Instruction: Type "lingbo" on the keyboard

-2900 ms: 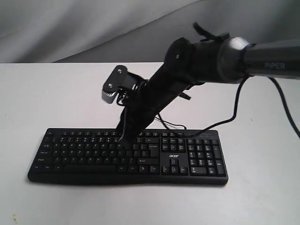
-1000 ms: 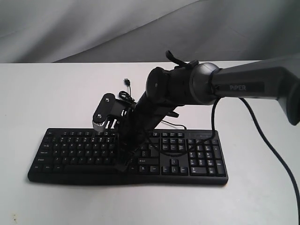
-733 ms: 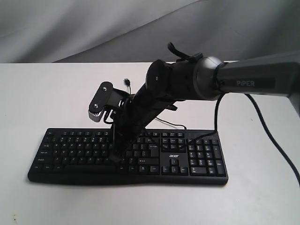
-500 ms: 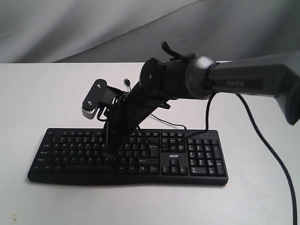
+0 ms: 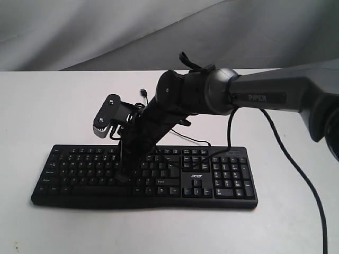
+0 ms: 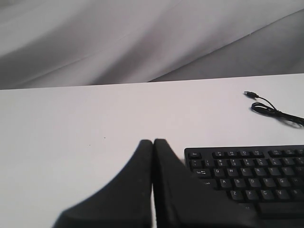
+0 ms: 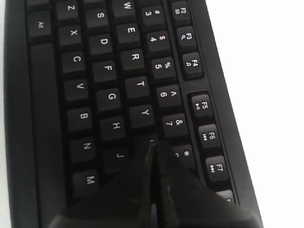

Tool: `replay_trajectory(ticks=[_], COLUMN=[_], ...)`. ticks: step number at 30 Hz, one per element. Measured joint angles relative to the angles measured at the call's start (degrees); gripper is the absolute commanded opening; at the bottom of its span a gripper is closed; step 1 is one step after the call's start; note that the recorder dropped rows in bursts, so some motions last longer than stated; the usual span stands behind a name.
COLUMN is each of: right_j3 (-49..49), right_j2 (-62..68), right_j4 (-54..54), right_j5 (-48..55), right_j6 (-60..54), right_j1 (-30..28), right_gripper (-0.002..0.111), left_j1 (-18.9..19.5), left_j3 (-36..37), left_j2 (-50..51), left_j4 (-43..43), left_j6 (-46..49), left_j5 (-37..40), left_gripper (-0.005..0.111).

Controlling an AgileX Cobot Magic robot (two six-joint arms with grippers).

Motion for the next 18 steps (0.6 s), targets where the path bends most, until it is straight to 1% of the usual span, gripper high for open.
replay_trajectory(ticks=[18], right_j3=[-0.27], right_j2=[1.22], right_j4=[0.0], right_j5=[0.0], right_j6=[0.0], right_j1=[0.0], right_gripper=[0.0], left_j1=[0.0], left_j3=[0.0], left_j2=[0.0], left_j4=[0.0], left_j6=[0.0], left_j5=[0.0], left_gripper=[0.001])
